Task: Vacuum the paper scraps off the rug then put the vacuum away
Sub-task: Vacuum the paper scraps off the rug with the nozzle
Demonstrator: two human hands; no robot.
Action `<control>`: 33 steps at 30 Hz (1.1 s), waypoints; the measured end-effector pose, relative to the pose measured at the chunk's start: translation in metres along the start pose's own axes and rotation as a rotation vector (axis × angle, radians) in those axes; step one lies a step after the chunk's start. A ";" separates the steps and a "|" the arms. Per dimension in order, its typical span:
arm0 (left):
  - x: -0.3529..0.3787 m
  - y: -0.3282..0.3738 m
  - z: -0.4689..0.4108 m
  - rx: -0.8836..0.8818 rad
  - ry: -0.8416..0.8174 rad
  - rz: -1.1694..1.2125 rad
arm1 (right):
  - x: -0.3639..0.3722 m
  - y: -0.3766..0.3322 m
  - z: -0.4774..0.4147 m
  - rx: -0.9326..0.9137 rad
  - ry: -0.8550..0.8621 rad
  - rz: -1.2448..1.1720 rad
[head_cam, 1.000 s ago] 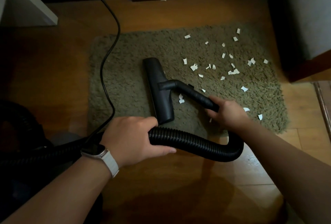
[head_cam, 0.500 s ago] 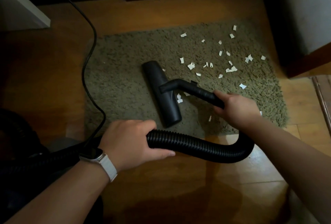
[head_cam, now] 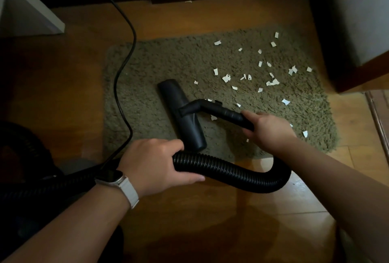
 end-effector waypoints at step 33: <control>0.004 0.045 -0.009 0.000 -0.007 -0.101 | 0.012 0.079 0.038 0.195 0.088 -0.081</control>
Point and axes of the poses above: each hand's wrist, its own z-axis away from the middle knuckle, its own x-axis out of the palm, y = z × x, the point moved 2 cm from there along -z, towards the middle knuckle, and after that the axes turned 9 degrees about -y, right-handed, at the moved point
